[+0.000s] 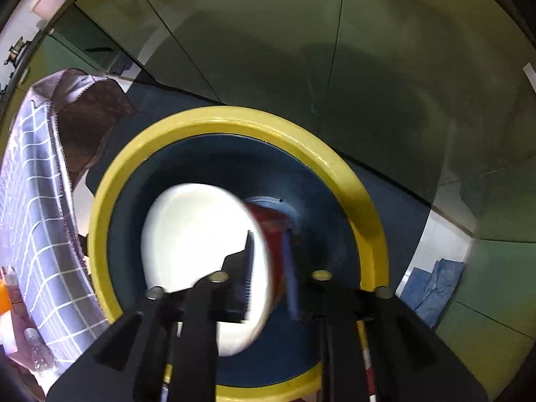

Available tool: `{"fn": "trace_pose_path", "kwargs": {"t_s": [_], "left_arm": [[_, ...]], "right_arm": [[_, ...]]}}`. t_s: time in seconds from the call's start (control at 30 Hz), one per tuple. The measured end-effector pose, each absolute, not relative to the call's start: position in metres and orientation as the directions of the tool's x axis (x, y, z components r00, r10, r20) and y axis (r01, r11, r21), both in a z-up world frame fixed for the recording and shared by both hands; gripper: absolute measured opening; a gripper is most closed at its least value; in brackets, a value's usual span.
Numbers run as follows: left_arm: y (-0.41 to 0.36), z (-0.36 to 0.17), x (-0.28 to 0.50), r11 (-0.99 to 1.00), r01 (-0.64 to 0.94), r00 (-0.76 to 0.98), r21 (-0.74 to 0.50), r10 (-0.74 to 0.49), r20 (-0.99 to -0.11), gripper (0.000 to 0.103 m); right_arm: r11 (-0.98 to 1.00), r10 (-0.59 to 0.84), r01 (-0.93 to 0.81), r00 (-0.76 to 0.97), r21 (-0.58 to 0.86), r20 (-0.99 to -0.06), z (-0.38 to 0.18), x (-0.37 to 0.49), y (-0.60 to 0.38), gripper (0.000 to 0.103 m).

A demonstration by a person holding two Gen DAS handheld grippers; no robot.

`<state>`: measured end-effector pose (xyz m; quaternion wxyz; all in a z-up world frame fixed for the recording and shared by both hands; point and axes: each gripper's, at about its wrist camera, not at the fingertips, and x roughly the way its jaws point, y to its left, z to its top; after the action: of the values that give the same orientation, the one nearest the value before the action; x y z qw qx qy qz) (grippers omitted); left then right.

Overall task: Collect trash
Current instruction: 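Carry the noodle cup over the yellow bin and open the right gripper, then grasp the clear plastic cup with the left gripper and lift it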

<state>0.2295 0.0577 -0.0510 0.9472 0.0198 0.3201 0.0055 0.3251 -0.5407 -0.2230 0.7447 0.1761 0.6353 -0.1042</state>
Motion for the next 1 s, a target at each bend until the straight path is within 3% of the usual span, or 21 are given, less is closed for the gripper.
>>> {"fn": "trace_pose_path", "kwargs": {"t_s": [0.23,0.47,0.7,0.87,1.0], "left_arm": [[0.048,-0.054,0.240,0.999,0.031,0.764,0.034,-0.002,-0.646,0.097],[0.014,-0.047,0.302,0.987,0.116,0.655,0.112,0.008,-0.755,0.097],[-0.002,-0.084,0.376,0.987,0.152,0.455,0.051,-0.024,-0.890,0.097],[-0.006,-0.107,0.395,0.987,0.147,0.400,0.064,0.000,-0.916,0.097],[-0.009,-0.116,0.408,0.986,0.148,0.372,0.069,0.009,-0.928,0.097]], "right_arm": [[0.934,0.065,0.331,0.217,0.136,-0.974,-0.202,0.325,-0.524,0.027],[0.939,0.120,0.284,0.249,0.191,-0.961,-0.184,0.305,-0.518,0.027],[0.943,0.163,0.241,0.268,0.230,-0.949,-0.170,0.287,-0.507,0.027],[0.944,0.180,0.222,0.277,0.245,-0.944,-0.166,0.280,-0.511,0.027],[0.946,0.186,0.207,0.281,0.248,-0.941,-0.164,0.276,-0.507,0.033]]}}
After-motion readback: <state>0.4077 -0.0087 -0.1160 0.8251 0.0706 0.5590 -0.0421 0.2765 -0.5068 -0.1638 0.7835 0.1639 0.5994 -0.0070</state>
